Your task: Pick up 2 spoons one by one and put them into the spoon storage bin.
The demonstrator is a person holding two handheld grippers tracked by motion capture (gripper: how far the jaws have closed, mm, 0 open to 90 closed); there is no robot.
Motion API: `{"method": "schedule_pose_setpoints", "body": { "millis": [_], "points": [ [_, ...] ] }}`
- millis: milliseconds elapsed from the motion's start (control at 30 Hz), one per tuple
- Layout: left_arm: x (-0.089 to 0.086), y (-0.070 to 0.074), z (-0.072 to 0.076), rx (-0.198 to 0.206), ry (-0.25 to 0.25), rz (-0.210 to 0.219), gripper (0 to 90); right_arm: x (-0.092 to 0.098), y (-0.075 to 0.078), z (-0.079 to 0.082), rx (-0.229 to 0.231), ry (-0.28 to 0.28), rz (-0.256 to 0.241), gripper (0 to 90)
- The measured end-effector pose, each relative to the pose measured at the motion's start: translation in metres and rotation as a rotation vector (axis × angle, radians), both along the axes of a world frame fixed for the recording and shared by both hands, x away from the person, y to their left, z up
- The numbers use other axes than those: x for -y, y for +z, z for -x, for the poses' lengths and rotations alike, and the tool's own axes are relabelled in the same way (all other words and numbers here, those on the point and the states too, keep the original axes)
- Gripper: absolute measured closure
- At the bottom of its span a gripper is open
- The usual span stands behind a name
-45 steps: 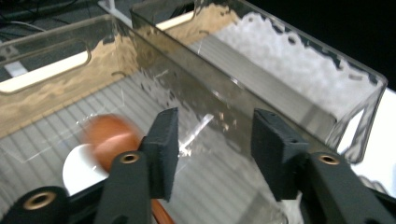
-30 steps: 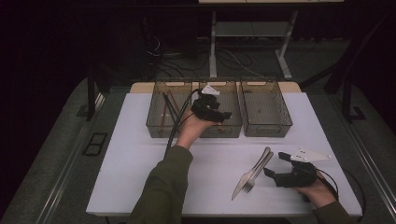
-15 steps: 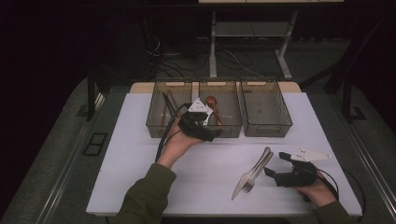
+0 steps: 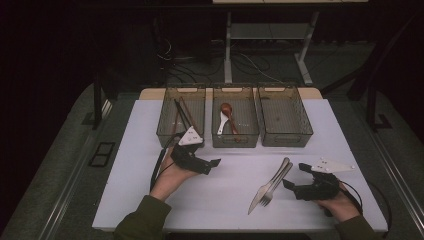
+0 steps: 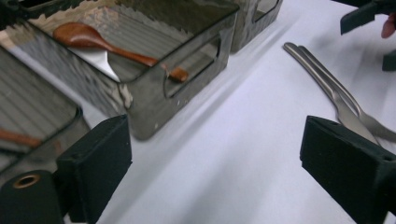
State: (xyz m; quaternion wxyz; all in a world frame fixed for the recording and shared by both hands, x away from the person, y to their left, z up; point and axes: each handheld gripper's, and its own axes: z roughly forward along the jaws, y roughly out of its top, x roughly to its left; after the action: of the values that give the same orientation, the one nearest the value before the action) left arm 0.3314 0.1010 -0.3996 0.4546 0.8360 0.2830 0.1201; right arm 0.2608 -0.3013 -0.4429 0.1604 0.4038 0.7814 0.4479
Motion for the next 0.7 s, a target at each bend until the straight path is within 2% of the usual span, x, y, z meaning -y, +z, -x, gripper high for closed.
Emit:
{"method": "schedule_pose_setpoints", "body": {
  "millis": [100,200,267,433,633,700],
  "points": [
    [-0.008,-0.003,0.008,0.004,0.008,0.007,5.0,0.001,0.000,0.000,0.003,-0.001,0.003,12.1],
    [-0.016,-0.010,0.016,0.018,0.008,-0.010,3.9,0.001,0.000,0.000,-0.014,0.000,-0.005,12.1],
    [-0.019,-0.013,0.021,0.010,0.008,-0.016,2.1,0.001,0.000,-0.001,-0.001,0.004,0.008,12.1],
    [-0.028,-0.017,0.031,0.006,0.008,-0.009,0.0,0.002,0.001,0.000,-0.003,0.003,0.002,12.1],
    [-0.037,-0.024,0.043,-0.020,0.014,-0.017,0.0,0.003,0.004,-0.001,-0.029,0.016,0.004,12.1],
    [-0.039,-0.025,0.047,-0.015,0.011,-0.005,0.0,0.005,0.007,-0.001,-0.034,0.024,0.007,12.2]
  ]
}}
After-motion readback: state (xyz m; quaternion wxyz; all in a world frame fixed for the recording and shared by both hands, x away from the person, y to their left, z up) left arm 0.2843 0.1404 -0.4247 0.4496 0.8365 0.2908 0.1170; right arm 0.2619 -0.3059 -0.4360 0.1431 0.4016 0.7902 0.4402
